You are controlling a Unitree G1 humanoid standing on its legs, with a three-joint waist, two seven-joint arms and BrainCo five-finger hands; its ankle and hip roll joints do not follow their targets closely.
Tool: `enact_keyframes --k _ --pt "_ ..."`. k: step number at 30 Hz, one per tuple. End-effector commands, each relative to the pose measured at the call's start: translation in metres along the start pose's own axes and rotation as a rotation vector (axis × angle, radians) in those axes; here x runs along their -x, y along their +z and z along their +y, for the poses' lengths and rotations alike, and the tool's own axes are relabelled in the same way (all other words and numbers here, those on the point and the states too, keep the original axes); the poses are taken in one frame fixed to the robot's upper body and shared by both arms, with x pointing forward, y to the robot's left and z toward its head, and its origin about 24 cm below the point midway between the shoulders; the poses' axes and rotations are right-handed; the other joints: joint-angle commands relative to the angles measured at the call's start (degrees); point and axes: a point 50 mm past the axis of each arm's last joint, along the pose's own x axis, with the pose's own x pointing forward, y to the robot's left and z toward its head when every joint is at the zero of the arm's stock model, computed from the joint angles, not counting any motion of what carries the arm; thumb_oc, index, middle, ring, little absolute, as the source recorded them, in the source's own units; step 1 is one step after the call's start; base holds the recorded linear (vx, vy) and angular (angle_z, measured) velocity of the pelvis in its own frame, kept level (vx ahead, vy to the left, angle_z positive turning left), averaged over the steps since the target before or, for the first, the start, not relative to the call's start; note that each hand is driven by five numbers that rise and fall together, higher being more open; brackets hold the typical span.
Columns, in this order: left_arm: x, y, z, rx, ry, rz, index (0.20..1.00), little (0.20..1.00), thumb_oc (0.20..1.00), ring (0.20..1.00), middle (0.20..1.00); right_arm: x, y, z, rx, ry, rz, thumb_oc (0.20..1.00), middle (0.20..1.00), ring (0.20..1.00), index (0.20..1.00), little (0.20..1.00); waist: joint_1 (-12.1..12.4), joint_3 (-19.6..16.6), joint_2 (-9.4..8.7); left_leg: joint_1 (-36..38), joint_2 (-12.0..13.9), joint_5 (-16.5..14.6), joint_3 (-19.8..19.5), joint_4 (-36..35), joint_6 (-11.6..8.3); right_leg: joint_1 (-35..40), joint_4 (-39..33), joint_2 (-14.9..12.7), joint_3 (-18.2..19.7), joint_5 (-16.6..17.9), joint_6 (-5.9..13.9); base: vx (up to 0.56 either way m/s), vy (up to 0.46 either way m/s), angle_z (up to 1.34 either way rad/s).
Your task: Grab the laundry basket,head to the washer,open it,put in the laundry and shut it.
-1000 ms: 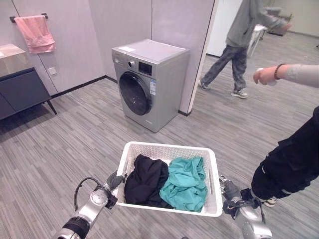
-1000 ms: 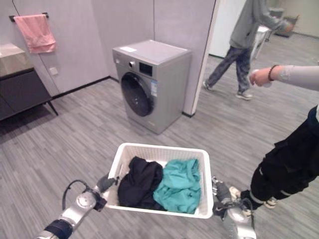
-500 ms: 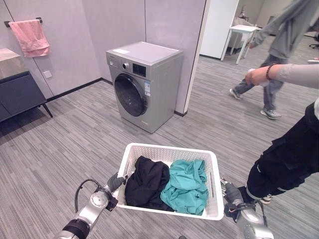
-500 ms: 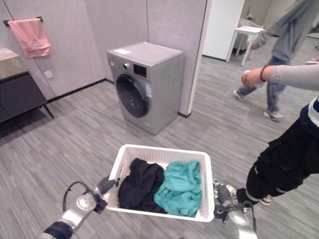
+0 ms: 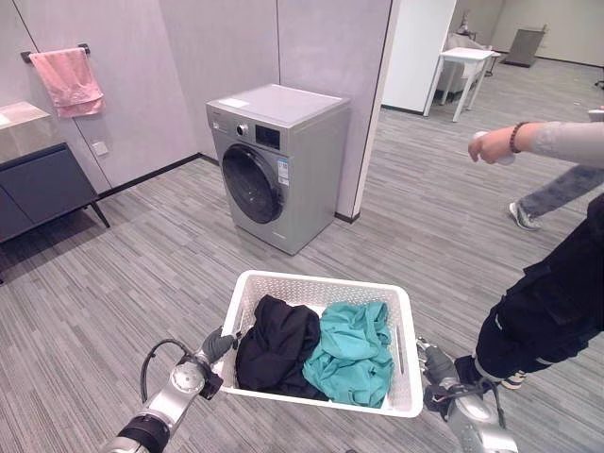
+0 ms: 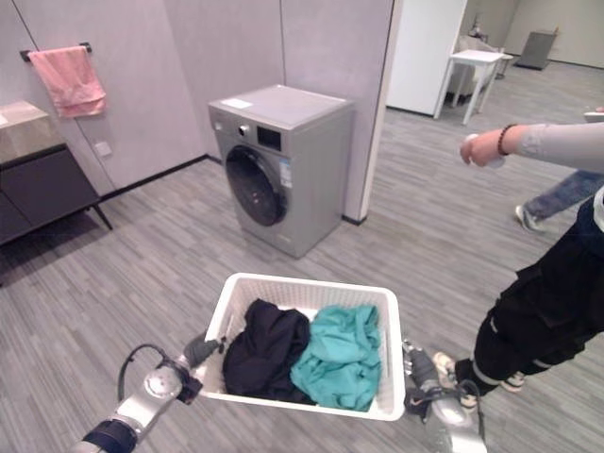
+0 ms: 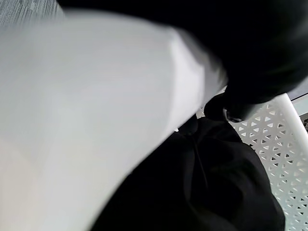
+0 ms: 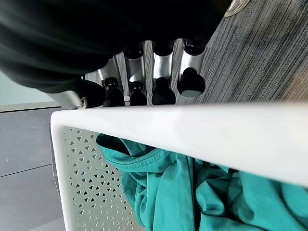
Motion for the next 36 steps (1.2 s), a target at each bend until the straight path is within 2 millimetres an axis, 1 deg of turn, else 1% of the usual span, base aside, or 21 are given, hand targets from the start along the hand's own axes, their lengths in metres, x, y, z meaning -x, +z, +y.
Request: enact_keyframes --k 1,5,6,12,13,15,18,19,20,21,23,24,30,33,36 --pt "-0.011 0.061 0.032 0.058 0.109 -0.274 0.2 0.2 0.2 0.2 0.2 -0.002 0.028 0.001 0.053 0.018 -0.15 0.2 0.2 0.2 0.2 0.2 0.23 -3.39 -0.93 -6.05 -0.02 2.1 -1.81 1.15 0.11 3.1 1.92 -2.66 -1.46 -6.93 3.5 0.0 0.0 0.0" --pt "-0.011 0.059 0.032 0.058 0.111 -0.268 0.2 0.2 0.2 0.2 0.2 -0.002 0.029 0.001 0.068 0.019 -0.149 0.2 0.2 0.2 0.2 0.2 0.32 -3.35 -1.01 -6.06 -0.01 2.19 -1.95 0.91 0.05 3.14 1.67 -2.62 -1.65 -6.94 3.48 0.0 0.0 0.01" --pt "0.016 -0.006 -0.024 0.323 0.092 -0.078 0.2 0.2 0.2 0.2 0.2 -0.014 0.004 -0.012 0.326 -0.107 0.038 0.2 0.2 0.2 0.2 0.2 -1.48 -0.27 -1.72 -8.75 0.12 -0.02 3.39 0.51 -0.46 -1.15 1.69 -0.71 -4.0 -7.28 1.99 0.0 0.0 0.0" --pt "0.018 -0.007 -0.027 0.326 0.079 -0.076 0.2 0.2 0.2 0.2 0.2 -0.013 0.004 -0.011 0.32 -0.097 0.037 0.2 0.2 0.2 0.2 0.2 -1.55 -0.53 -1.51 -8.7 -0.24 -0.08 3.33 0.24 -0.36 -0.83 1.14 -1.24 -4.37 -7.01 2.31 0.01 0.018 -0.07" --pt "0.019 -0.008 -0.027 0.333 0.08 -0.072 0.2 0.2 0.2 0.2 0.2 -0.014 0.006 -0.009 0.319 -0.09 0.027 0.2 0.2 0.2 0.2 0.2 -1.48 -0.47 -1.5 -8.78 -0.27 -0.05 3.31 0.24 -0.34 -0.84 1.05 -1.31 -4.42 -6.92 2.36 0.0 0.0 0.0" --pt "0.02 -0.011 -0.026 0.34 0.092 -0.067 0.2 0.2 0.2 0.2 0.2 -0.016 0.015 -0.002 0.313 -0.063 -0.013 0.2 0.2 0.2 0.2 0.2 -1.27 -0.08 -1.48 -9.13 -0.4 0.1 3.01 0.24 -0.21 -1.31 0.99 -1.41 -4.39 -6.62 2.46 -0.03 0.009 0.01" --pt "0.023 -0.017 -0.021 0.348 0.117 -0.051 0.2 0.2 0.2 0.2 0.2 -0.02 0.04 0.015 0.305 0.005 -0.127 0.2 0.2 0.2 0.2 0.2 -0.6 0.82 -1.53 -10.76 -0.77 0.44 2.65 0.24 0.07 -3.24 0.77 -1.45 -3.96 -5.86 2.81 -0.09 0.03 0.01" --pt "0.024 -0.018 -0.02 0.351 0.123 -0.047 0.2 0.2 0.2 0.2 0.2 -0.02 0.045 0.018 0.302 0.019 -0.15 0.2 0.2 0.2 0.2 0.2 -0.37 0.9 -1.56 -11.29 -0.78 0.59 2.84 0.24 0.11 -3.58 0.68 -1.53 -4.09 -5.76 2.9 -0.05 0.031 -0.05" --pt "0.024 -0.018 -0.02 0.351 0.123 -0.047 0.2 0.2 0.2 0.2 0.2 -0.02 0.045 0.018 0.302 0.019 -0.15 0.2 0.2 0.2 0.2 0.2 -0.37 0.85 -1.57 -11.35 -0.79 0.6 2.85 0.24 0.12 -3.64 0.68 -1.54 -4.08 -5.75 2.9 -0.03 0.048 -0.02" --pt "0.025 -0.023 -0.018 0.354 0.137 -0.032 0.2 0.2 0.2 0.2 0.2 -0.02 0.055 0.027 0.297 0.055 -0.199 0.2 0.2 0.2 0.2 0.2 0.06 1.26 -1.76 -11.97 -0.85 0.87 3.04 0.24 0.26 -4.0 0.62 -1.73 -4.31 -5.55 2.95 -0.03 0.05 0.0" --pt "0.026 -0.024 -0.016 0.356 0.147 -0.028 0.2 0.2 0.2 0.2 0.2 -0.021 0.058 0.029 0.297 0.065 -0.215 0.2 0.2 0.2 0.2 0.2 0.24 1.71 -1.85 -12.33 -0.89 1.0 3.03 0.24 0.32 -4.17 0.62 -1.88 -4.54 -5.52 3.02 -0.06 0.052 0.01" --pt "0.025 -0.026 -0.011 0.35 0.165 -0.025 0.2 0.2 0.2 0.2 0.2 -0.021 0.063 0.034 0.308 0.086 -0.235 0.2 0.2 0.2 0.2 0.2 0.45 2.55 -2.0 -13.31 -0.95 1.29 2.94 0.24 0.36 -4.75 0.61 -2.22 -5.02 -5.43 3.16 -0.06 0.035 0.01" --pt "0.024 -0.028 -0.007 0.341 0.186 -0.016 0.2 0.2 0.2 0.2 0.2 -0.023 0.068 0.036 0.296 0.092 -0.254 0.2 0.2 0.2 0.2 0.2 0.79 3.54 -2.33 -14.9 -1.26 1.66 2.85 0.53 0.39 -5.34 0.59 -2.95 -6.3 -5.35 3.39 -0.03 0.052 0.09" --pt "0.022 -0.025 -0.005 0.336 0.191 -0.028 0.2 0.2 0.2 0.2 0.2 -0.024 0.069 0.037 0.292 0.09 -0.255 0.2 0.2 0.2 0.2 0.2 0.86 3.93 -2.5 -15.52 -1.52 1.6 2.75 0.87 0.42 -5.59 0.59 -3.22 -6.45 -5.29 3.53 -0.01 0.027 0.15" --pt "0.019 -0.014 -0.002 0.317 0.187 -0.069 0.2 0.2 0.2 0.2 0.2 -0.026 0.065 0.036 0.304 0.078 -0.222 0.2 0.2 0.2 0.2 0.2 0.64 4.05 -2.57 -16.22 -1.89 1.56 2.24 1.16 0.62 -6.04 0.59 -3.54 -5.84 -5.24 3.51 0.01 0.043 0.15"
